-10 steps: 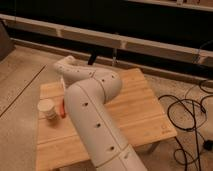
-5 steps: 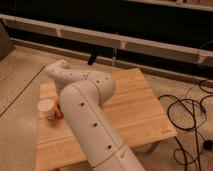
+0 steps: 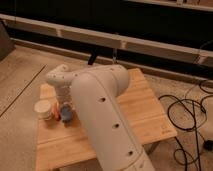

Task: Wipe the white sponge on the table

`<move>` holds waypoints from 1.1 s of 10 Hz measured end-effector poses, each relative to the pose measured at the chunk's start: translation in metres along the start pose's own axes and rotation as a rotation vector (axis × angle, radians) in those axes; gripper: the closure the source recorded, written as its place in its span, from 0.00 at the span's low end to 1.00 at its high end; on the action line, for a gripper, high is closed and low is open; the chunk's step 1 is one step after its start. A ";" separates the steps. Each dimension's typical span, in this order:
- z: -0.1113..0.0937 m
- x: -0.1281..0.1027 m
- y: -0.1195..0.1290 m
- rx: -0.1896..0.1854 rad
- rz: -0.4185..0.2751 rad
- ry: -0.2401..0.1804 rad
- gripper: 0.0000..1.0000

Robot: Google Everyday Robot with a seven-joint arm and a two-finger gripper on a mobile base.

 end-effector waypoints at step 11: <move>0.024 0.015 -0.104 0.028 0.175 0.073 1.00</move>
